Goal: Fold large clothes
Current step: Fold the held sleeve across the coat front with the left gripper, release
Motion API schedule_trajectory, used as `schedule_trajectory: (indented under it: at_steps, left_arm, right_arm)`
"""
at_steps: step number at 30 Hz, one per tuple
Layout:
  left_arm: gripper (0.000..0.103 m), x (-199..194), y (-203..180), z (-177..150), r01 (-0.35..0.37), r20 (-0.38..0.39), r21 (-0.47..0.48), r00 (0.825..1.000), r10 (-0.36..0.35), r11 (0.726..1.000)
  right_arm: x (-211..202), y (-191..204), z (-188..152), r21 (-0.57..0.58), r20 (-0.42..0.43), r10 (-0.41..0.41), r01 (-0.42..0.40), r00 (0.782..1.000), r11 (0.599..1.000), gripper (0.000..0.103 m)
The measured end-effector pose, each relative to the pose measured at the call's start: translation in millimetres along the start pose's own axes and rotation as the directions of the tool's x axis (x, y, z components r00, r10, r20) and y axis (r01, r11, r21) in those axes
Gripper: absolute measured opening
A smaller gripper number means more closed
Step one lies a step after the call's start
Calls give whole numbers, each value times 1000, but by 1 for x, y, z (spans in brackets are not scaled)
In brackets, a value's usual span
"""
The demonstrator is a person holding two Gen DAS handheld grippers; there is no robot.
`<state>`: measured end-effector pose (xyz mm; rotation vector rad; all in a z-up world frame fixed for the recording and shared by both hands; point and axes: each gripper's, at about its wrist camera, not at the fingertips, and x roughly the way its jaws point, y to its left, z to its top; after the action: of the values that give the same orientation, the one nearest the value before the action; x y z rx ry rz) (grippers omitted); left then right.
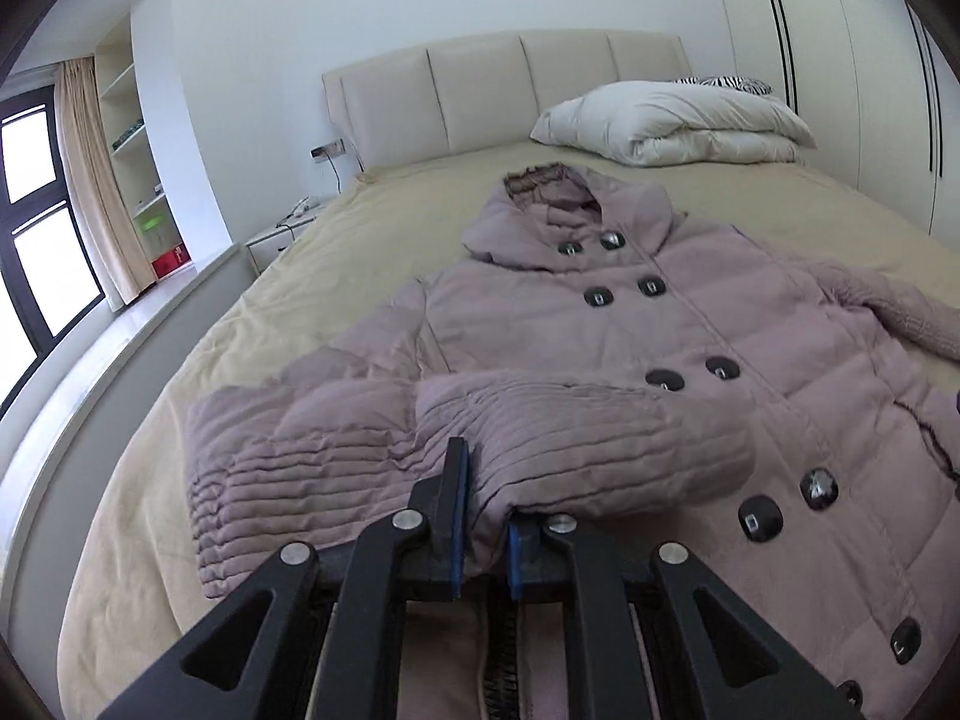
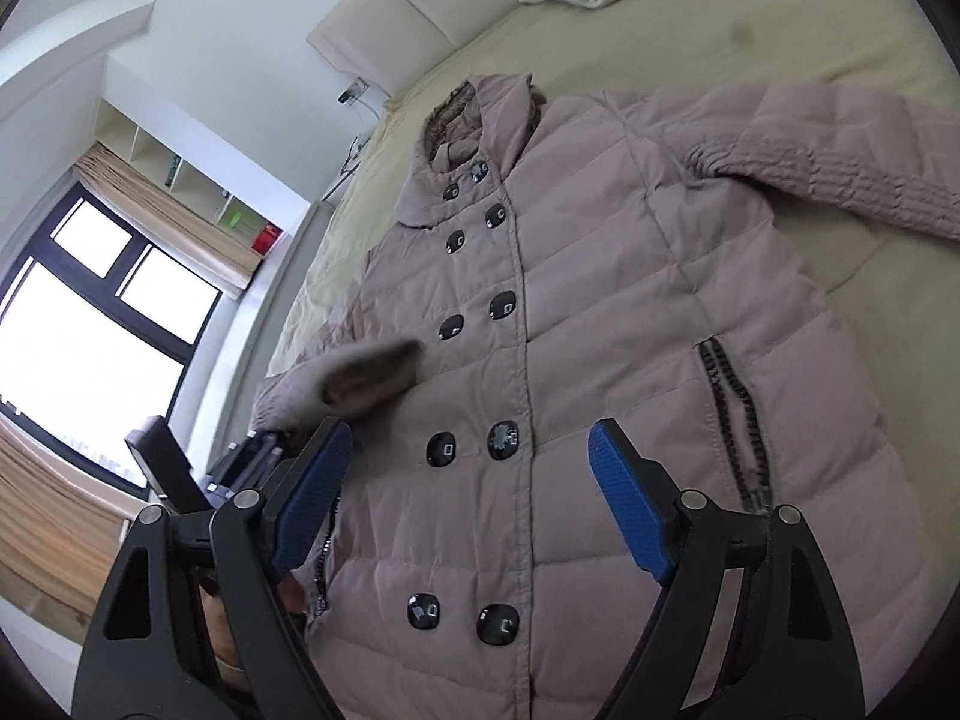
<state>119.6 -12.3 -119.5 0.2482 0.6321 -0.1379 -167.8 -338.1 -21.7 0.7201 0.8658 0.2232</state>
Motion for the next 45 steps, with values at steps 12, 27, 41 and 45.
schedule_trajectory:
  at_steps: [12,27,41,45]
  left_arm:
    - [12,-17,2,-24,57,23,-75,998,-55,996]
    - [28,-22,15,-29,55,25,-139,998,-52,989]
    - [86,30,85,5,86,50,-555,996,-70,828]
    - [86,68,87,23,67,-1,-565,997,-82,822]
  right_arm:
    - [179,7,15,394,-298,394,-264,869,880,81]
    - [243,57,34,359,-349,419,-293,838,886,20]
    - [96,218,188,-50,-85,550,-554,831,831,16]
    - [45,223,228,-136,17,588,-580,809,803,16]
